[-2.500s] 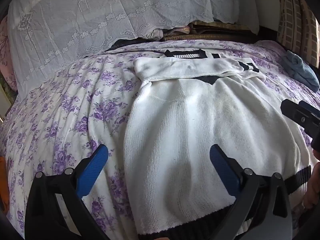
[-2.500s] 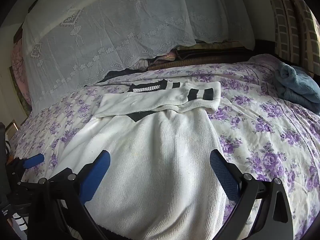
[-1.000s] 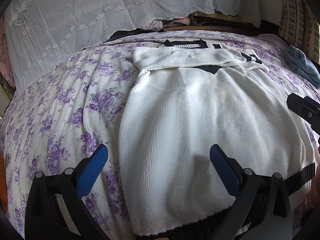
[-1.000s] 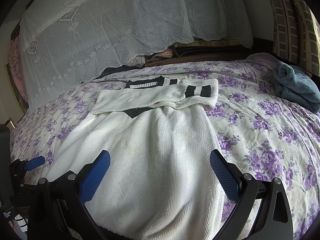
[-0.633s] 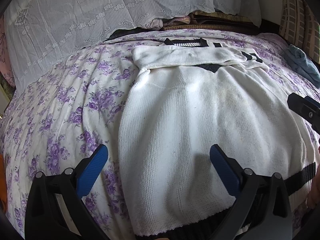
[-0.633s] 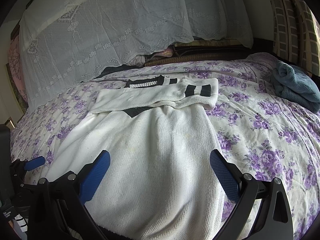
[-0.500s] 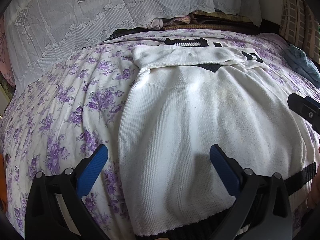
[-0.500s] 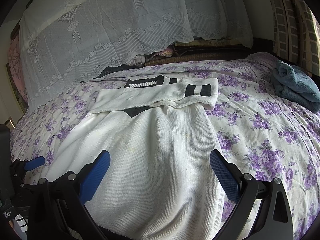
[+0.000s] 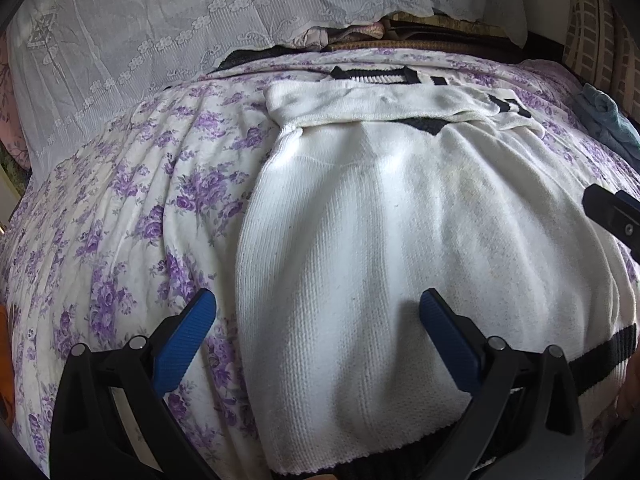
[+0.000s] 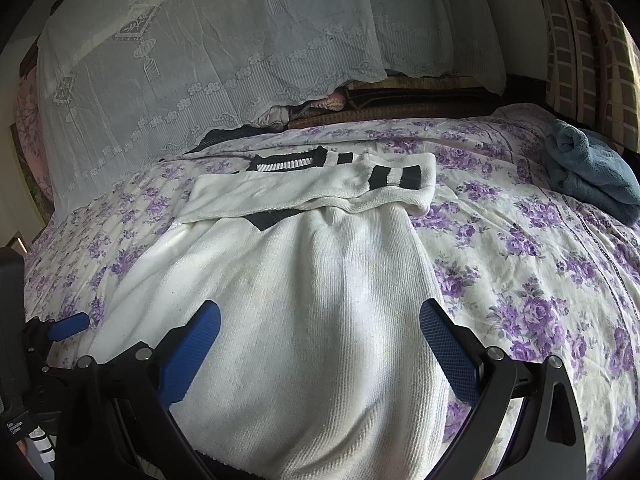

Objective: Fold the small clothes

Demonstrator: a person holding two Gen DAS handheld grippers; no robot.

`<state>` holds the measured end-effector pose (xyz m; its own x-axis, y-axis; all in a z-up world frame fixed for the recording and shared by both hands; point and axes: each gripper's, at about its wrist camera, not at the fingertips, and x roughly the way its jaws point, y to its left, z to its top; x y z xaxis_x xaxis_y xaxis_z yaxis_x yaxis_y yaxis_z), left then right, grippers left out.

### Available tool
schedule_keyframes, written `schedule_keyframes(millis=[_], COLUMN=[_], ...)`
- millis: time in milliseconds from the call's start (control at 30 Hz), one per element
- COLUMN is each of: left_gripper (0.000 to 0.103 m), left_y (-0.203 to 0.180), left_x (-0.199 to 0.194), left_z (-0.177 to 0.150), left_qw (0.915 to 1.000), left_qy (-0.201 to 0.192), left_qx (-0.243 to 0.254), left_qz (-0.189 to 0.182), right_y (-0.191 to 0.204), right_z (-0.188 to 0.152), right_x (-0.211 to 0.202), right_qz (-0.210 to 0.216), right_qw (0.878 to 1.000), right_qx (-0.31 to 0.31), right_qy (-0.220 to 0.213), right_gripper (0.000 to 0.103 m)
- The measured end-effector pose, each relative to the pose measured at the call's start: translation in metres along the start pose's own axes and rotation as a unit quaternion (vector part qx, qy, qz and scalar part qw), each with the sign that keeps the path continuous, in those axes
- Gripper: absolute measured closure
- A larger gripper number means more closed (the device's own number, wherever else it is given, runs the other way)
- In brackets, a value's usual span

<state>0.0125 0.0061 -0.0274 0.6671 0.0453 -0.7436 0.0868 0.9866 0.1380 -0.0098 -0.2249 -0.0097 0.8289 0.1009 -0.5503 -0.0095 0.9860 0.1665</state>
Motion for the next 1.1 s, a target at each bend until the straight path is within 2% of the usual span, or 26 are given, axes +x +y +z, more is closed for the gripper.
schedule_keyframes(millis=[200,267,367,433,467,500,533,600,633,667,733,800,867,1000,1033,1100], left_gripper=[0.004,0.004,0.004,0.004,0.004,0.004,0.004,0.004,0.004,0.004,0.004,0.004,0.004,0.005,0.007,0.018], left_y=[0.007,0.015,0.031,0.035,0.036,0.036,0.034,0.022,0.011,-0.003,-0.028,-0.066,-0.102,-0.138,-0.142,-0.145], left_x=[0.018,0.02,0.023,0.018,0.014,0.008,0.007,0.008,0.011,0.015,0.024,0.035,0.053,0.083,0.088,0.097], left_z=[-0.001,-0.005,-0.001,0.013,0.021,0.036,0.045,0.071,0.085,0.097,0.118,0.134,0.149,0.168,0.17,0.176], left_qw=[0.9985,0.9973,0.9901,0.9905,0.9925,0.9966,0.9979,0.9985,0.9982,0.9974,0.9937,0.9854,0.9765,0.9702,0.9691,0.9676], left_qy=[0.046,0.043,0.071,0.064,0.049,0.023,0.013,0.004,0.002,-0.001,-0.009,-0.037,-0.058,-0.054,-0.056,-0.057], left_qx=[-0.016,-0.028,-0.051,-0.039,-0.035,-0.021,-0.011,0.026,0.045,0.066,0.11,0.166,0.205,0.234,0.238,0.244], left_qz=[-0.024,-0.053,-0.11,-0.116,-0.107,-0.076,-0.062,-0.047,-0.039,-0.028,-0.018,0.011,0.031,0.032,0.034,0.034], right_y=[-0.012,-0.023,-0.035,-0.04,-0.04,-0.039,-0.039,-0.041,-0.048,-0.059,-0.077,-0.092,-0.103,-0.111,-0.11,-0.108], right_z=[0.015,0.029,0.05,0.065,0.072,0.08,0.089,0.1,0.103,0.1,0.088,0.078,0.074,0.07,0.069,0.068], right_x=[-0.008,-0.006,0.008,0.026,0.035,0.044,0.058,0.075,0.084,0.089,0.095,0.105,0.118,0.125,0.126,0.128], right_qz=[0.004,-0.02,-0.052,-0.054,-0.048,-0.044,-0.048,-0.074,-0.096,-0.099,-0.077,-0.07,-0.041,-0.017,-0.017,-0.023], right_qw=[1.0,0.998,0.995,0.993,0.993,0.993,0.992,0.991,0.991,0.992,0.995,0.994,0.993,0.99,0.991,0.99], right_qx=[-0.018,-0.049,-0.081,-0.087,-0.086,-0.085,-0.085,-0.085,-0.074,-0.052,-0.021,-0.007,0.025,0.052,0.051,0.044], right_qy=[0.006,0.018,0.035,0.056,0.064,0.071,0.076,0.069,0.06,0.054,0.056,0.082,0.112,0.126,0.126,0.128], right_gripper=[0.003,0.003,0.003,0.003,0.003,0.003,0.003,0.003,0.003,0.003,0.003,0.003,0.003,0.003,0.003,0.003])
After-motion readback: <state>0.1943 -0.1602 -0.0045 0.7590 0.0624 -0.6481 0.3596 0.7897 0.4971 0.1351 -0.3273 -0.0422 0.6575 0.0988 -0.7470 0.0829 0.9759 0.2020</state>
